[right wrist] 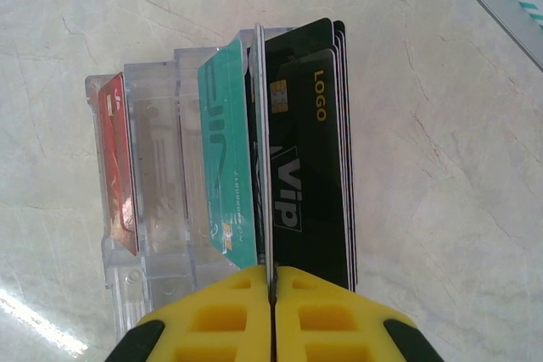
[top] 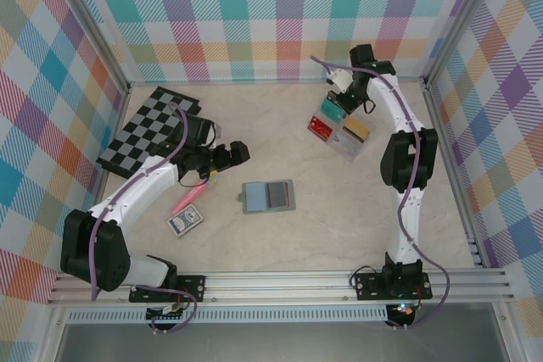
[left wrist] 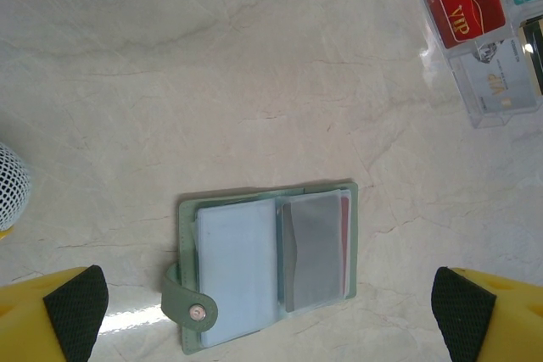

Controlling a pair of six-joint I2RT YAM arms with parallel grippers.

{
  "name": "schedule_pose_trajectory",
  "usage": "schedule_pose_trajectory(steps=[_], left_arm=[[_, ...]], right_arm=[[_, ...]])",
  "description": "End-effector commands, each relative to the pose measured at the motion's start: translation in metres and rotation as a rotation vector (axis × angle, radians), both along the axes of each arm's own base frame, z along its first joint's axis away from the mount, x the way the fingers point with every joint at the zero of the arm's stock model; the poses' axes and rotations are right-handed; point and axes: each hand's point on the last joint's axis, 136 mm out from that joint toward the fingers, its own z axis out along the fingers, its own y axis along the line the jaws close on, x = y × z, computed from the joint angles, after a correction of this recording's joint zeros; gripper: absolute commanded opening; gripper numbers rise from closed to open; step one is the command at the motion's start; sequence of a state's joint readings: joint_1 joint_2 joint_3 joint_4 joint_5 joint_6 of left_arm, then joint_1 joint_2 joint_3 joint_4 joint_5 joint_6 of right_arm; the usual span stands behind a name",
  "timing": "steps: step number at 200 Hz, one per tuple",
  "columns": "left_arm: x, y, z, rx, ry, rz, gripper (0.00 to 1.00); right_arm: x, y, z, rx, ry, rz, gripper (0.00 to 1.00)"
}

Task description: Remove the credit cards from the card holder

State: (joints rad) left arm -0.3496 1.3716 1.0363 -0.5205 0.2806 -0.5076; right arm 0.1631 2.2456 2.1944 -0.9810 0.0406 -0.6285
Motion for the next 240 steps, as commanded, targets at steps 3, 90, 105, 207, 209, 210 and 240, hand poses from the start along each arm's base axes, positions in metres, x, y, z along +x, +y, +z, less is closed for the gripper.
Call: schedule_pose_trajectory(steps=[3, 90, 105, 207, 209, 210, 240], left_arm=[[0.002, 0.001, 0.004, -0.026, -0.007, 0.007, 1.00], [0.002, 0.002, 0.003, -0.021, -0.004, 0.003, 1.00], [0.002, 0.002, 0.002, -0.021, -0.001, 0.003, 1.00], [0.002, 0.002, 0.002, -0.021, -0.002, 0.001, 1.00], [0.002, 0.002, 0.002, -0.021, -0.004, 0.001, 1.00], [0.002, 0.002, 0.002, -0.019, -0.002, 0.001, 1.00], [0.002, 0.002, 0.001, -0.019, -0.002, 0.003, 1.00]], right_arm=[[0.008, -0.004, 0.010, 0.017, -0.029, -0.052, 0.04], [0.009, -0.008, 0.001, 0.016, -0.003, -0.120, 0.08], [0.008, -0.008, -0.005, 0.013, 0.012, -0.126, 0.12], [0.007, 0.000, 0.027, 0.071, -0.036, -0.104, 0.03], [0.007, 0.000, 0.029, 0.072, -0.040, -0.105, 0.03], [0.008, 0.000, 0.030, 0.073, -0.043, -0.105, 0.03], [0.005, 0.002, 0.042, 0.089, -0.062, -0.103, 0.02]])
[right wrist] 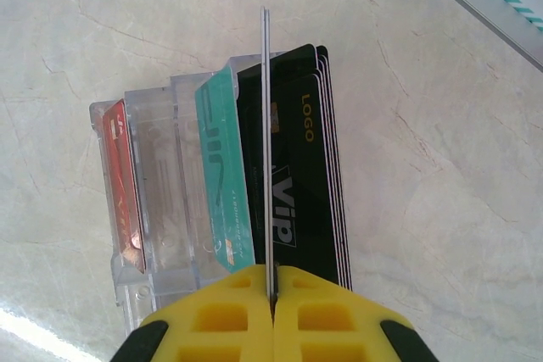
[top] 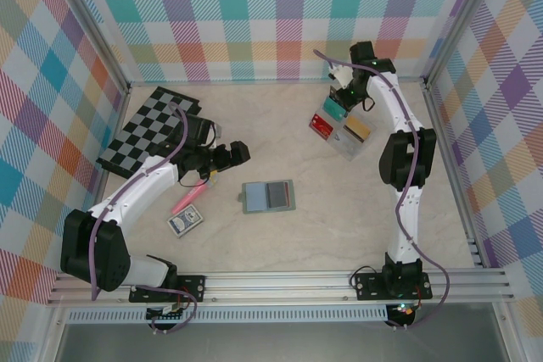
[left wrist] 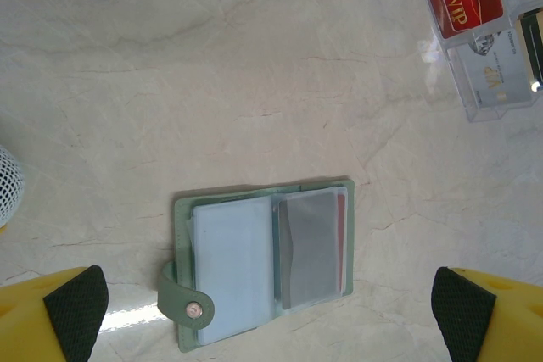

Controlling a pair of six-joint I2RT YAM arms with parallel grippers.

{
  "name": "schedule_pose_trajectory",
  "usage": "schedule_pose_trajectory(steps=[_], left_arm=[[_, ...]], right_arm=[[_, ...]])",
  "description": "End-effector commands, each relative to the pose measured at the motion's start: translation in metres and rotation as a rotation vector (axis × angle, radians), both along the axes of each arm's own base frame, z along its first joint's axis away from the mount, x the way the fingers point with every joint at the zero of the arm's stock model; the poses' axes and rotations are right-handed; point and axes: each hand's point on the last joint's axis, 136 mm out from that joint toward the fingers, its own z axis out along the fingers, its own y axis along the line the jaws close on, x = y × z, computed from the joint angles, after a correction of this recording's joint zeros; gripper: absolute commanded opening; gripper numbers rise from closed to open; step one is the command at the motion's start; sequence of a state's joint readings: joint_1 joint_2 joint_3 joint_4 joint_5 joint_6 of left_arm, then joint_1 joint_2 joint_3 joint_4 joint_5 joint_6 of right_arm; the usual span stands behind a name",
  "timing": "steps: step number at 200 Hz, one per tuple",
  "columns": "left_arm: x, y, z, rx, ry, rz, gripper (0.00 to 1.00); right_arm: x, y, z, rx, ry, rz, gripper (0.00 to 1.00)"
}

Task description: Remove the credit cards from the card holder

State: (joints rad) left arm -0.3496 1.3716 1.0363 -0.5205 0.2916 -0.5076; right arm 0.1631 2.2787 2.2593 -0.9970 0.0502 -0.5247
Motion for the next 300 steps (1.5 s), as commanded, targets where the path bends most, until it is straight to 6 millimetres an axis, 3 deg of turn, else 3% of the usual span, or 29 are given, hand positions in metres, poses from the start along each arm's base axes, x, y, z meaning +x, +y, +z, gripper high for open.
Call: schedule_pose_trajectory(steps=[1, 62, 100, 129, 165, 212, 244, 300], left_arm=[[0.003, 0.003, 0.001, -0.012, -0.005, 0.010, 1.00], [0.002, 0.004, 0.000, -0.010, -0.001, 0.010, 1.00], [0.002, 0.004, 0.000, -0.011, -0.002, 0.009, 1.00], [0.002, 0.003, 0.000, -0.014, -0.001, 0.008, 1.00], [0.002, 0.003, 0.001, -0.015, -0.003, 0.009, 1.00], [0.002, 0.003, 0.001, -0.016, -0.004, 0.008, 1.00], [0.001, 0.003, 0.002, -0.017, -0.005, 0.009, 1.00], [-0.002, 0.001, 0.006, -0.035, -0.005, 0.000, 1.00]], right_arm=[[-0.003, 0.002, 0.038, 0.048, -0.060, -0.008, 0.02], [-0.004, -0.007, 0.010, -0.008, 0.000, -0.031, 0.03], [-0.003, -0.006, 0.000, -0.014, 0.019, -0.024, 0.13], [-0.001, -0.006, 0.011, -0.003, -0.010, -0.031, 0.20], [0.003, -0.007, 0.025, 0.009, -0.049, -0.062, 0.21], [0.009, -0.022, 0.050, 0.006, -0.123, -0.212, 0.39], [0.008, -0.023, 0.055, 0.035, -0.124, -0.275, 0.44], [-0.024, 0.003, 0.078, 0.285, -0.043, -0.364, 0.45]])
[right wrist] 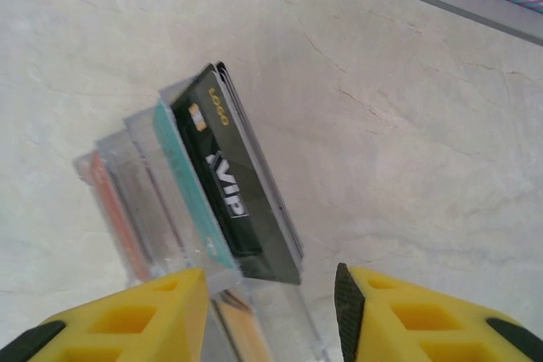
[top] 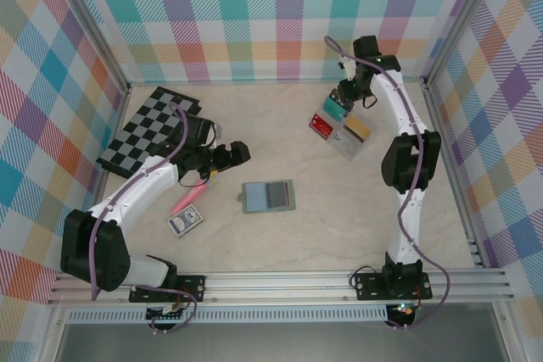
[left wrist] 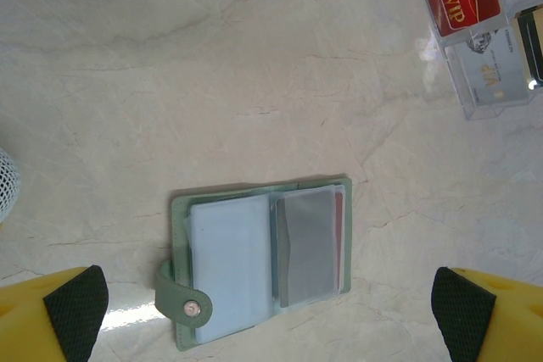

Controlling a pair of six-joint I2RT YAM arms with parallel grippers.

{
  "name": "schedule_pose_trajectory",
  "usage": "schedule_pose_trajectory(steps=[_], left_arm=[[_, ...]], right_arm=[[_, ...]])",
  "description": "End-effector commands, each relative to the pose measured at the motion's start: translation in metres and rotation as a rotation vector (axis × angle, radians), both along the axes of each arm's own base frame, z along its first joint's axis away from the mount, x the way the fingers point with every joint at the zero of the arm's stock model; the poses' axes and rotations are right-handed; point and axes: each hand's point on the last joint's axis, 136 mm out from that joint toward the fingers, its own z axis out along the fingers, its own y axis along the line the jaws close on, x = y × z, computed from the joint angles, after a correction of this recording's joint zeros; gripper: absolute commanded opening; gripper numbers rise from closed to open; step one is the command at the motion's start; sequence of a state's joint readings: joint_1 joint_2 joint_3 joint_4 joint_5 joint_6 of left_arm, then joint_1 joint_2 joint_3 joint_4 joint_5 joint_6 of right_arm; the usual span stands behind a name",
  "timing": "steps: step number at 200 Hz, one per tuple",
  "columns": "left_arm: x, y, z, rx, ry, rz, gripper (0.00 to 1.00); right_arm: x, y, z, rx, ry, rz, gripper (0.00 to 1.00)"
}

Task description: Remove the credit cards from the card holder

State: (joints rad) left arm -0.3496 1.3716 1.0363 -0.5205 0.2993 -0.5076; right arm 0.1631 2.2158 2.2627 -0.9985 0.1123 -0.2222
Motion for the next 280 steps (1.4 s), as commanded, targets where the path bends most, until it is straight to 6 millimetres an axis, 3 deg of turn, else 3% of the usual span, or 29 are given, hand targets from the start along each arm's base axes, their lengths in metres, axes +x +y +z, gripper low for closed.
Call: schedule_pose_trajectory(steps=[1, 35, 70, 113, 151, 168, 218, 261, 280], left_arm=[[-0.002, 0.002, 0.006, -0.029, -0.007, 0.005, 1.00], [-0.008, -0.004, 0.004, -0.041, 0.019, 0.003, 1.00], [-0.021, -0.022, -0.002, -0.044, 0.052, -0.015, 0.99], [-0.037, -0.055, -0.024, -0.042, 0.130, -0.037, 0.88], [-0.041, -0.082, -0.046, -0.080, 0.193, -0.062, 0.68], [-0.041, -0.092, -0.057, -0.083, 0.218, -0.069, 0.57], [-0.044, -0.109, -0.083, -0.066, 0.266, -0.041, 0.45], [-0.038, -0.120, -0.098, -0.088, 0.283, -0.045, 0.30], [-0.037, -0.126, -0.103, -0.100, 0.301, -0.055, 0.29]], right_arm=[[-0.024, 0.015, 0.044, 0.193, -0.023, -0.070, 0.45], [-0.066, 0.038, 0.051, 0.453, 0.043, -0.165, 0.49], [-0.128, 0.077, 0.039, 0.677, 0.145, -0.131, 0.51], [-0.191, 0.112, -0.004, 0.768, 0.294, -0.147, 0.53], [-0.232, 0.153, -0.047, 0.741, 0.441, -0.093, 0.50], [-0.241, 0.168, -0.061, 0.763, 0.484, -0.069, 0.45], [-0.246, 0.194, -0.098, 0.787, 0.574, -0.076, 0.32], [-0.243, 0.203, -0.122, 0.760, 0.624, -0.091, 0.26], [-0.245, 0.208, -0.129, 0.754, 0.641, -0.084, 0.25]])
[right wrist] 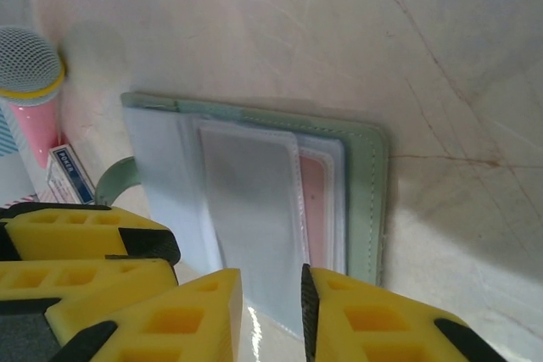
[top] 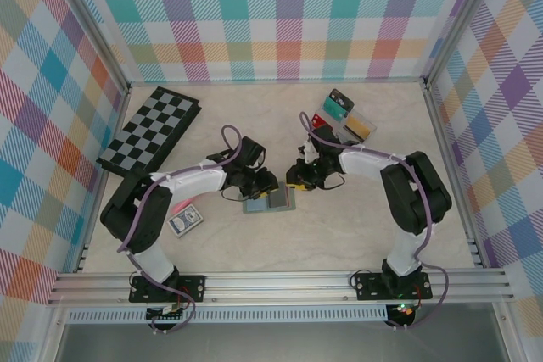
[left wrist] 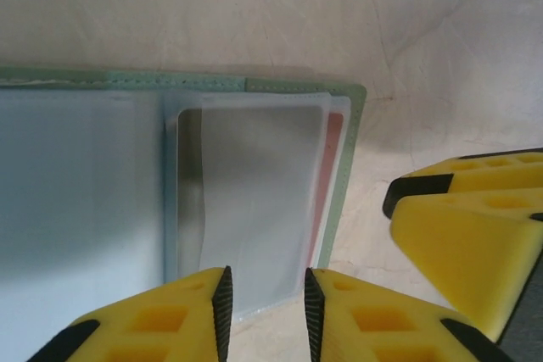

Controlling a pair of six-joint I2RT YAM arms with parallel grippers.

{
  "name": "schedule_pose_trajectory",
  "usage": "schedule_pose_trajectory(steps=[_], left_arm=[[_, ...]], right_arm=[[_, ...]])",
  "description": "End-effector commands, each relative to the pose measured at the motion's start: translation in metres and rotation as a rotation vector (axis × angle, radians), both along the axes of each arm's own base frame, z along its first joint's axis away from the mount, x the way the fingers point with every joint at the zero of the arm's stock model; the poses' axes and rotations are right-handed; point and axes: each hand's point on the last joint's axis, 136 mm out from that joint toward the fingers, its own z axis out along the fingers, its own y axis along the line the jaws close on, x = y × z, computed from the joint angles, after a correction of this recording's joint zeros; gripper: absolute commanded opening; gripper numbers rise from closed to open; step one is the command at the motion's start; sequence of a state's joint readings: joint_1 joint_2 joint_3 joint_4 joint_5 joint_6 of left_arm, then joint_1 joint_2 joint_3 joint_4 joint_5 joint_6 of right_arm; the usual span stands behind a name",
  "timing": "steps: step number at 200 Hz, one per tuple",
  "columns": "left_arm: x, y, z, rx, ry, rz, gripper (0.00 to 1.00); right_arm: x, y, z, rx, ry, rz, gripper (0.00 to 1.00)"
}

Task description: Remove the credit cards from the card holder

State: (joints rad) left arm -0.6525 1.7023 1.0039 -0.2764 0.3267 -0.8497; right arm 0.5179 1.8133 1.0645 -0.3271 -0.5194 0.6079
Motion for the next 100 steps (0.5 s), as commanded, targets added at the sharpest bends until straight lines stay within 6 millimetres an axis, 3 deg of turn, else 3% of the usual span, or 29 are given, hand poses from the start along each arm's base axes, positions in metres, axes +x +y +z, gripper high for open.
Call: schedule_pose_trajectory(steps=[1, 42, 88, 100], left_arm=[[0.002, -0.012, -0.004, -0.034, 0.011, -0.009, 0.29], [0.003, -0.016, -0.013, -0.026, 0.031, -0.017, 0.26], [0.000, -0.003, -0.028, 0.045, 0.053, 0.001, 0.23], [-0.009, 0.004, -0.036, 0.079, 0.091, 0.005, 0.19]], right_arm=[[0.006, 0.015, 0.004, 0.043, -0.010, 0.021, 0.24], [0.003, 0.020, -0.007, 0.023, 0.013, 0.046, 0.23], [0.002, 0.013, -0.017, -0.032, 0.026, 0.047, 0.25], [0.002, 0.013, -0.018, -0.039, 0.032, 0.048, 0.26]])
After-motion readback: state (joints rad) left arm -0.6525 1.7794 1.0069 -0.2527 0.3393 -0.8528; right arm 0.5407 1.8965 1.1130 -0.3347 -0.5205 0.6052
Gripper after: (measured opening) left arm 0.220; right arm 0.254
